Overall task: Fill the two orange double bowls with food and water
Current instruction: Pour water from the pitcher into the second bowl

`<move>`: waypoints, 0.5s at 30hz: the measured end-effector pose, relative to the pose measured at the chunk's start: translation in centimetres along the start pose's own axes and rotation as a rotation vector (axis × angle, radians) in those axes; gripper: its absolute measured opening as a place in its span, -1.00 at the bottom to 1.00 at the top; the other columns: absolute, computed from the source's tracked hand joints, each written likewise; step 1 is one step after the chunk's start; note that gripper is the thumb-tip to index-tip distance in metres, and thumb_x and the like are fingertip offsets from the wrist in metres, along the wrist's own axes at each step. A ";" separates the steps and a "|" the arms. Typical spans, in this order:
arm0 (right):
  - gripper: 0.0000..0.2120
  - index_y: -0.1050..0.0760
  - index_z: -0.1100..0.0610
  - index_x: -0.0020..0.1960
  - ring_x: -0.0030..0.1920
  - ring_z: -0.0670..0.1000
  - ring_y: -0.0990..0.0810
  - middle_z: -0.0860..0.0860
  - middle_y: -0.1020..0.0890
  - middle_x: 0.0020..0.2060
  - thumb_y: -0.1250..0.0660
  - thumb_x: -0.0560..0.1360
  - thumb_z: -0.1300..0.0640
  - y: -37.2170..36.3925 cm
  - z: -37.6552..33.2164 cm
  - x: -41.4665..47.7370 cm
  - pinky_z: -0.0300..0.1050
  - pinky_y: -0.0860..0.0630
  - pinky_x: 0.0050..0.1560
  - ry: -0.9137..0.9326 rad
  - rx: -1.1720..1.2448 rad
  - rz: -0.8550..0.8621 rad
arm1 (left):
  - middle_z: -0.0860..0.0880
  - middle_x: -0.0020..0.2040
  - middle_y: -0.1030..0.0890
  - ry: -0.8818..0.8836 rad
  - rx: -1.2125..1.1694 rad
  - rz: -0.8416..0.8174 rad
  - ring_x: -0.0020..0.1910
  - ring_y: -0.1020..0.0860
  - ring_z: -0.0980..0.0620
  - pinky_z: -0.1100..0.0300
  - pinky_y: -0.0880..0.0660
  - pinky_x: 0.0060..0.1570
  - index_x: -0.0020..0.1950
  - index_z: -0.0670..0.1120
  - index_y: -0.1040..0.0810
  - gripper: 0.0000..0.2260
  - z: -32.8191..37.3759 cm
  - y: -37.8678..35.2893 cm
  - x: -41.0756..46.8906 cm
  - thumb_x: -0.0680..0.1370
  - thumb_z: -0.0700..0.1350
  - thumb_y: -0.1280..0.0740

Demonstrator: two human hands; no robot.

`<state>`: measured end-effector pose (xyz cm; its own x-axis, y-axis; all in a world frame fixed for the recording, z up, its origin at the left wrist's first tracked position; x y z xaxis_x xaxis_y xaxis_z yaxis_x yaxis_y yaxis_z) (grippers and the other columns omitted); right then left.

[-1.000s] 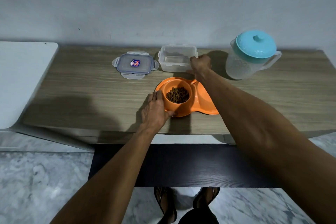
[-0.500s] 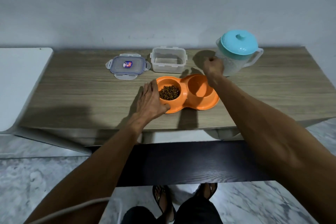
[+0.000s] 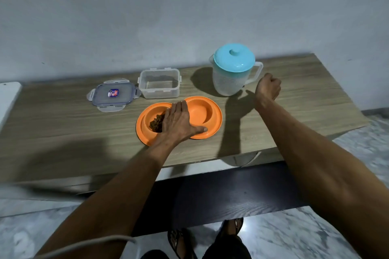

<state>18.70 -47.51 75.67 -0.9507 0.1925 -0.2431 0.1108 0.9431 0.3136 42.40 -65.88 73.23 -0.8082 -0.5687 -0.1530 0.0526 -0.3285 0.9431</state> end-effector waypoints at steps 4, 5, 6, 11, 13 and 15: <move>-0.63 -0.58 0.16 0.07 0.15 0.15 -0.57 0.13 -0.64 0.11 -0.16 0.58 -0.09 -2.0 -1.6 2.5 -0.05 -0.44 0.13 -0.044 0.152 -0.094 | -0.18 0.50 -0.28 0.018 0.038 0.006 0.50 -0.21 -0.17 -0.12 -0.12 0.49 0.53 -0.19 -0.14 0.06 -0.6 -0.7 0.2 0.27 0.44 -0.39; -0.62 -0.59 0.14 -0.08 0.07 0.13 -0.60 0.11 -0.67 0.00 -0.19 0.56 -0.14 -2.6 -1.7 2.9 -0.03 -0.47 0.11 -0.057 0.177 -0.124 | -0.18 0.51 -0.27 0.014 0.052 0.007 0.51 -0.19 -0.17 -0.13 -0.08 0.50 0.54 -0.18 -0.13 0.05 -0.6 -0.9 0.1 0.28 0.43 -0.38; -0.60 -0.58 0.12 -0.21 -0.03 0.12 -0.62 0.08 -0.68 -0.13 -0.23 0.54 -0.17 -3.2 -1.6 3.2 0.00 -0.51 0.09 -0.071 0.197 -0.155 | -0.18 0.53 -0.24 0.012 0.061 0.006 0.53 -0.15 -0.17 -0.13 -0.03 0.51 0.54 -0.18 -0.12 0.04 -0.6 -1.1 0.0 0.30 0.42 -0.38; -0.55 -0.53 0.11 -0.33 -0.17 0.10 -0.65 0.01 -0.62 -0.34 -0.31 0.47 -0.26 -4.9 -1.3 3.4 0.06 -0.59 -0.02 -0.054 0.190 -0.241 | -0.17 0.56 -0.18 0.010 0.078 0.005 0.56 -0.08 -0.16 -0.14 0.06 0.50 0.56 -0.18 -0.07 0.03 -0.5 -1.0 -0.3 0.34 0.41 -0.36; -0.54 -0.51 0.10 -0.35 -0.14 0.13 -0.66 0.00 -0.62 -0.35 -0.33 0.43 -0.29 -5.0 -1.4 3.6 0.09 -0.60 -0.03 -0.040 0.163 -0.238 | -0.16 0.56 -0.18 0.006 0.080 0.001 0.57 -0.07 -0.15 -0.15 0.07 0.50 0.57 -0.17 -0.06 0.02 -0.4 -0.9 -0.4 0.35 0.41 -0.35; -0.54 -0.49 0.11 -0.37 -0.23 0.07 -0.61 -0.01 -0.59 -0.38 -0.36 0.42 -0.27 -4.8 -2.0 3.2 0.06 -0.59 -0.07 -0.019 0.128 -0.241 | -0.15 0.57 -0.17 0.008 0.074 -0.006 0.57 -0.06 -0.15 -0.16 0.08 0.50 0.57 -0.17 -0.05 0.01 -0.4 -0.9 -0.4 0.36 0.39 -0.36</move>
<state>14.58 -51.94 75.29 -0.9487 -0.0378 -0.3140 -0.0812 0.9886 0.1266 42.95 -65.66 72.36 -0.8036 -0.5729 -0.1610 0.0041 -0.2759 0.9612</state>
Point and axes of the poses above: each hand's wrist, its own x-axis towards the middle knuckle, its own y-axis out of the back of the hand, z = x × y, the point moved 8 cm from there along x, towards the middle knuckle
